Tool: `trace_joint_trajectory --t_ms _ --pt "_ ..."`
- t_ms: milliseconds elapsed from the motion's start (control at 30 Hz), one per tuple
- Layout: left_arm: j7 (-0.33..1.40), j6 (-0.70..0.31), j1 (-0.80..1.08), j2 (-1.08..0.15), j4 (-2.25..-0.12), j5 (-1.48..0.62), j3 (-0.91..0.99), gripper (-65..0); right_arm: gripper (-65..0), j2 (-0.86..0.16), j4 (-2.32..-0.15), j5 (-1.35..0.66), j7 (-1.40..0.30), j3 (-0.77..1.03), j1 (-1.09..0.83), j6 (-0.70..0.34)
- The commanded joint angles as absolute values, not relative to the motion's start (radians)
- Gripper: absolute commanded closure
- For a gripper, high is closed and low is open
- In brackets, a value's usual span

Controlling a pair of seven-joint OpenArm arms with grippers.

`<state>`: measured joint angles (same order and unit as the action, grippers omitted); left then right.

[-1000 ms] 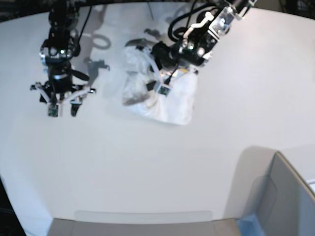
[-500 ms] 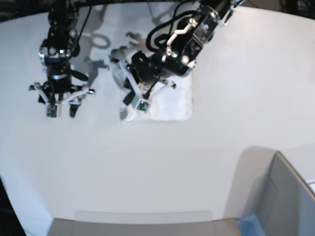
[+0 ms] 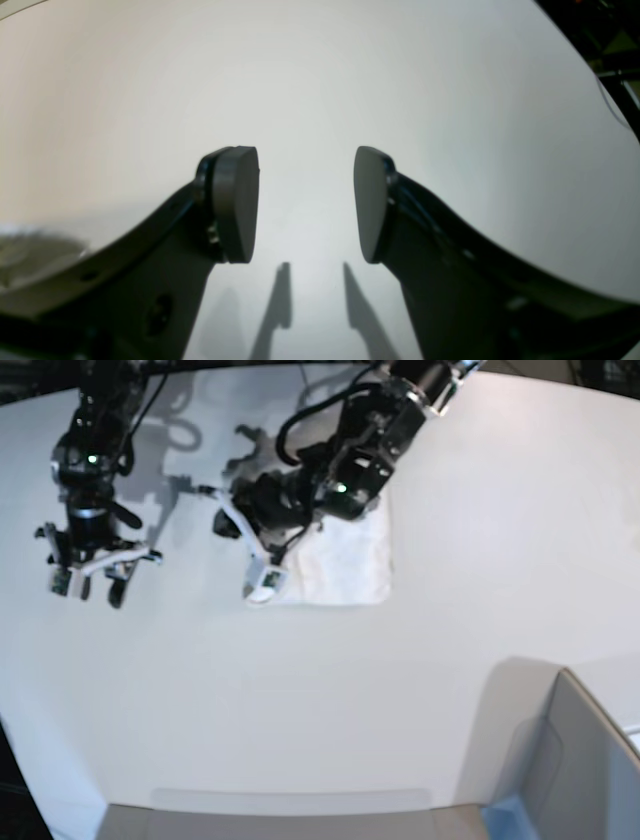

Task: Layout the t-shirt on the table in an organized manner, then fold the t-shirt properly
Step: 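Grasp the bundle's folded edge with the left gripper and tuck it under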

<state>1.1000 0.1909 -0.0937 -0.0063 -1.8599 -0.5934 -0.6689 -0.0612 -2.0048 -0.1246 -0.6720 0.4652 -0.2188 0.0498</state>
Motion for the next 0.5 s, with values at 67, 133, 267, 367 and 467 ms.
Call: trace_joint_trajectory --t_ms 67,133,267,367,467 --pt "1.058 0.179 -0.081 0.012 -1.977 -0.604 -0.582 -3.9 -30.8 -0.073 -2.02 -0.153 -0.645 0.499 -0.209 0.053" --pt "1.055 0.177 -0.051 -0.008 -1.991 -0.604 -0.552 -2.5 -30.8 -0.073 -2.02 -0.156 -0.647 0.501 -0.211 0.053" --pt "0.997 0.177 -0.03 -0.042 -2.031 -0.604 -0.564 -0.6 -30.8 -0.076 -2.014 -0.162 -0.644 0.499 -0.232 0.053" --pt "0.941 0.182 -0.012 -0.073 -2.012 -0.599 -0.561 -0.6 -30.8 -0.076 -2.014 -0.162 -0.644 0.498 -0.239 0.053" --pt "0.9 0.183 -0.012 -0.116 -1.942 -0.598 -0.561 -0.6 -30.8 -0.073 -2.018 -0.162 -0.644 0.495 -0.239 0.053"
